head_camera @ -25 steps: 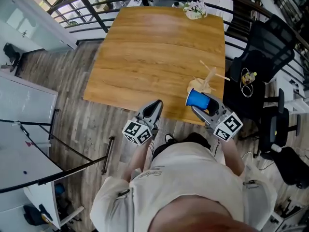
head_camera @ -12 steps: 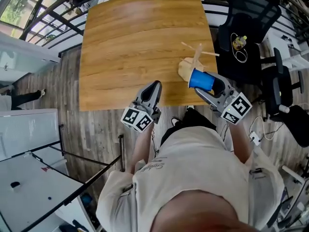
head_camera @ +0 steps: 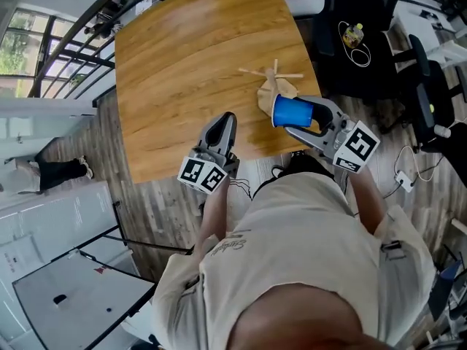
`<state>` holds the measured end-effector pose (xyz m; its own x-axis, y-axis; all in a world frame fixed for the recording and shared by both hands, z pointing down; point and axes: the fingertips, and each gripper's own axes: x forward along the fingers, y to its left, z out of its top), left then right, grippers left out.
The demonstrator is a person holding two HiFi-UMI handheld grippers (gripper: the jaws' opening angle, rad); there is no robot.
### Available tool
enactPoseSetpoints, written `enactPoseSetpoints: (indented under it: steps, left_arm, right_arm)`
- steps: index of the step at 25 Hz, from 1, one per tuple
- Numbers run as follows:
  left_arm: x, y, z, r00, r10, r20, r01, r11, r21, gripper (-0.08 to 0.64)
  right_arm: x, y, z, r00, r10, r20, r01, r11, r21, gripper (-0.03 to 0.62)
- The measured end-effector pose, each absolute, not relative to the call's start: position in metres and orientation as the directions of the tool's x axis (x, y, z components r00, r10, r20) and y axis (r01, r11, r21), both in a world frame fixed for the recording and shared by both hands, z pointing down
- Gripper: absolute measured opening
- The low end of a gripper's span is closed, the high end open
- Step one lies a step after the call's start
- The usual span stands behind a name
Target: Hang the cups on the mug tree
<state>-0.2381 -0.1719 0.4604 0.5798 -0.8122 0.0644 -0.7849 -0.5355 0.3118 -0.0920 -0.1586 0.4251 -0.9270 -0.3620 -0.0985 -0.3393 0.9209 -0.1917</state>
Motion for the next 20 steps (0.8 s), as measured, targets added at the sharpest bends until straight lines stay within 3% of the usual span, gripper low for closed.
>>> enactPoseSetpoints:
  steps: [20]
  left_arm:
    - [-0.174,-0.218,0.461,0.624,-0.779,0.063,-0.759,-0.585,0.285,0.028]
  right_arm:
    - [-0.004,-0.208,0.424,-0.903,-0.427,-0.051,-0.418,0.900,-0.123,0.255]
